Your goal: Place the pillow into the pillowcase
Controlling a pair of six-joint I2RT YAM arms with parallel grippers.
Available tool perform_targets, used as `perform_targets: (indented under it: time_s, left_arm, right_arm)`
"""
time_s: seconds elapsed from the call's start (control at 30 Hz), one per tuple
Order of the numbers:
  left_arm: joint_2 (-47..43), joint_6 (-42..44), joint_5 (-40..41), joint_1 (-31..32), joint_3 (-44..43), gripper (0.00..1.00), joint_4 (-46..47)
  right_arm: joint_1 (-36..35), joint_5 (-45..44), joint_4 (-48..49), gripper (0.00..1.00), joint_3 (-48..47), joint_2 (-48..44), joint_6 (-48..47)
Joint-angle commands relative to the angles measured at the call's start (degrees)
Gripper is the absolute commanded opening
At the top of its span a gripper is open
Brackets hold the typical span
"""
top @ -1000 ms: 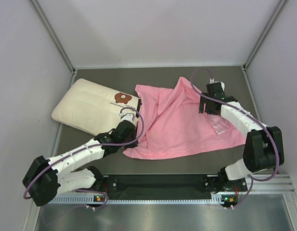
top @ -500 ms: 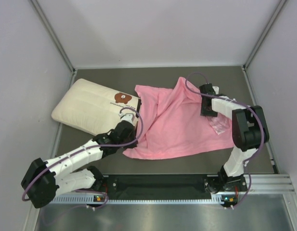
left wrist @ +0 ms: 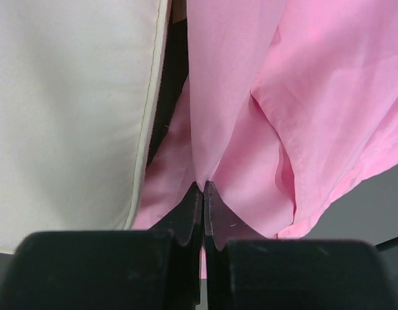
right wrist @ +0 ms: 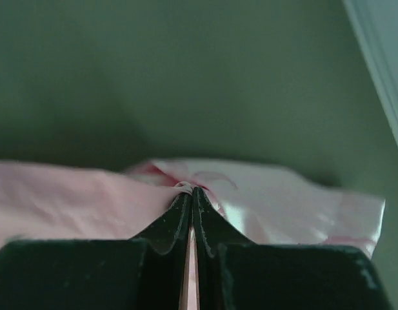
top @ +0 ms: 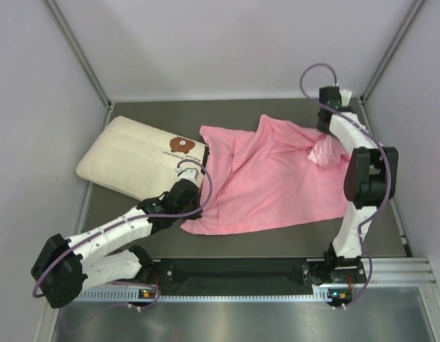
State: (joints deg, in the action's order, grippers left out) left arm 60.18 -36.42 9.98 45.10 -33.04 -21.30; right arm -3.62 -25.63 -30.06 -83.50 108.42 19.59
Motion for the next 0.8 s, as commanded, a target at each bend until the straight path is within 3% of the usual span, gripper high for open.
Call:
perform_targets:
  time_s: [0.0, 0.1, 0.13, 0.17, 0.23, 0.33, 0.37, 0.47, 0.53, 0.67, 0.77]
  left_arm:
    - [-0.4, -1.0, 0.7, 0.2, 1.9, 0.0, 0.3]
    - [0.6, -2.1, 0.4, 0.2, 3.1, 0.0, 0.6]
    - [1.1, -2.4, 0.1, 0.1, 3.1, 0.0, 0.7]
    - [1.4, -2.8, -0.4, 0.1, 3.1, 0.0, 0.9]
    - [2.4, -3.1, -0.6, 0.1, 3.0, 0.0, 1.3]
    - [3.4, -3.4, -0.7, 0.2, 2.6, 0.0, 1.7]
    - [3.5, -3.3, -0.7, 0.2, 2.3, 0.0, 1.6]
    - [3.6, -3.1, -0.7, 0.1, 1.9, 0.0, 1.7]
    - [3.4, -3.0, -0.5, 0.2, 1.9, 0.0, 1.6]
    - [2.6, -2.9, 0.0, 0.1, 2.3, 0.0, 1.7]
    - [2.1, -2.5, 0.4, 0.2, 2.5, 0.0, 1.4]
  right_arm:
    - [3.2, 1.6, -3.5, 0.0, -20.6, 8.7, -1.3]
    - [5.6, 1.7, -9.7, 0.0, -44.1, 19.8, -2.5]
    - [5.8, 1.8, -12.1, 0.1, -49.3, 22.0, -2.6]
    - [6.0, 2.0, -12.9, 0.34, -57.0, 24.5, -2.4]
    - [6.0, 3.3, -12.3, 0.99, -58.4, 23.7, -1.0]
    - [5.1, 7.6, -6.3, 1.0, -46.4, 14.9, -0.9]
    - [4.9, 9.5, -4.7, 1.0, -37.9, 9.2, -1.2]
    - [2.2, 21.5, -1.1, 1.0, -21.2, -1.6, -3.7]
    - [0.4, 22.9, 0.3, 1.0, -12.4, -7.0, -4.6]
    - [-3.6, 21.6, 8.4, 1.0, 16.0, -22.2, -0.2]
    - [-5.5, 23.4, 13.4, 0.98, 29.0, -28.3, 4.7]
